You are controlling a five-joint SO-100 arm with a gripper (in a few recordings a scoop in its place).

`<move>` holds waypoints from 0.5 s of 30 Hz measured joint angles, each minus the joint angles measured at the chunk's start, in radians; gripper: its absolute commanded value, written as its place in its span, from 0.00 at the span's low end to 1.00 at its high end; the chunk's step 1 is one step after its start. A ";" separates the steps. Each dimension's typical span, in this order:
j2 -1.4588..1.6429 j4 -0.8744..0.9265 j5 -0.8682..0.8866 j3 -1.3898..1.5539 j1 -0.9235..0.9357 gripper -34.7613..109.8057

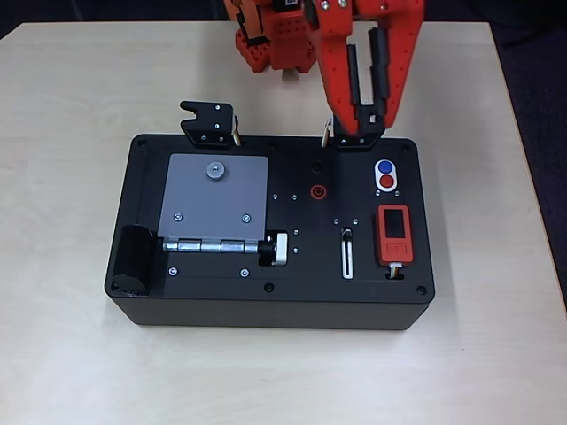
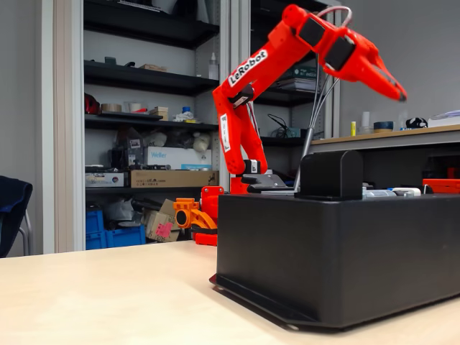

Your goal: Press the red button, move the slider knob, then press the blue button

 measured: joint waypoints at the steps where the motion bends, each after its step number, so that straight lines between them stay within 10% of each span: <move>1: -0.018 0.020 0.026 -0.012 -0.015 0.64; 15: -0.198 0.333 0.275 -0.204 -0.127 0.96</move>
